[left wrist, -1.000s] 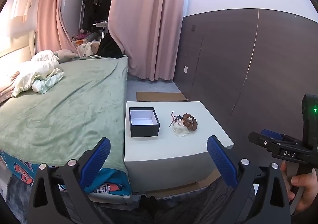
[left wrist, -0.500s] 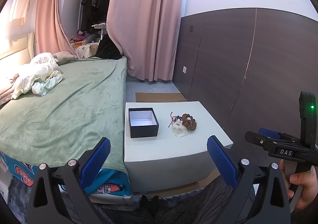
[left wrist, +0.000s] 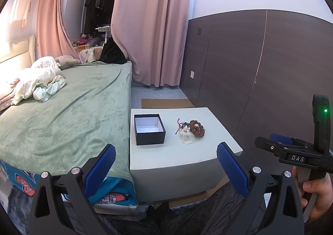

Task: Organize jewelry

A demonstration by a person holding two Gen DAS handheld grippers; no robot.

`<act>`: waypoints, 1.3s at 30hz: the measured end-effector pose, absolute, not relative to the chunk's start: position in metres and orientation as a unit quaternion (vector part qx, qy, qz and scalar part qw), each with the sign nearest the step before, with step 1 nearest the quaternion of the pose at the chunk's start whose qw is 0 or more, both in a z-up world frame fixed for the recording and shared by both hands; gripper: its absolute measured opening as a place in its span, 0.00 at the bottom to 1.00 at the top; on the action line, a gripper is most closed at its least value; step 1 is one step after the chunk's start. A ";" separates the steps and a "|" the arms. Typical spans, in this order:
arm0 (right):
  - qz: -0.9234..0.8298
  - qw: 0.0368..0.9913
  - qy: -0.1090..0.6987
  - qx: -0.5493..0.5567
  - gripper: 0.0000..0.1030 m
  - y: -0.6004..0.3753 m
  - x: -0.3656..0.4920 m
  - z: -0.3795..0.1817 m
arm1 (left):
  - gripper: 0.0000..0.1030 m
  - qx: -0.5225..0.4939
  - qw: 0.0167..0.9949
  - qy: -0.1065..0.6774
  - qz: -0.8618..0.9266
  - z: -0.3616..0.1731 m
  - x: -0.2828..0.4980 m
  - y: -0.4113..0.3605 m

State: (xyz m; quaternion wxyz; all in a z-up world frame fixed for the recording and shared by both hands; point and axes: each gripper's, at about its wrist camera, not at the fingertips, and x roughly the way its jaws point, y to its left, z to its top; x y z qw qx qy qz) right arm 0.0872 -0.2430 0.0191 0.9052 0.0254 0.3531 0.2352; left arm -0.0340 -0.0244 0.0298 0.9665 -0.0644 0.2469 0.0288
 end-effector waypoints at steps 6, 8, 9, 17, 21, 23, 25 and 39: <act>0.230 0.907 0.351 0.029 0.89 -0.244 0.087 0.022 | 0.92 -0.059 0.966 0.250 0.027 0.028 -0.030 -0.025; 0.230 0.907 0.351 0.032 0.89 -0.245 0.088 0.021 | 0.92 -0.057 0.966 0.252 0.026 0.029 -0.027 -0.026; 0.230 0.907 0.351 0.031 0.89 -0.245 0.088 0.022 | 0.92 -0.057 0.966 0.252 0.025 0.029 -0.025 -0.026; 0.221 0.908 0.354 0.031 0.89 -0.249 0.095 0.022 | 0.92 -0.063 0.963 0.260 0.022 0.018 -0.014 -0.022; 0.222 0.908 0.355 0.032 0.89 -0.250 0.099 0.021 | 0.92 -0.059 0.963 0.263 0.023 0.014 -0.008 -0.021; 0.221 0.908 0.354 0.032 0.89 -0.251 0.100 0.020 | 0.92 -0.058 0.963 0.261 0.024 0.014 -0.005 -0.020; 0.220 0.908 0.354 0.033 0.89 -0.250 0.102 0.019 | 0.92 -0.056 0.965 0.257 0.025 0.015 -0.004 -0.021; 0.218 0.909 0.355 0.029 0.89 -0.253 0.108 0.014 | 0.92 -0.058 0.962 0.264 0.026 0.010 0.005 -0.024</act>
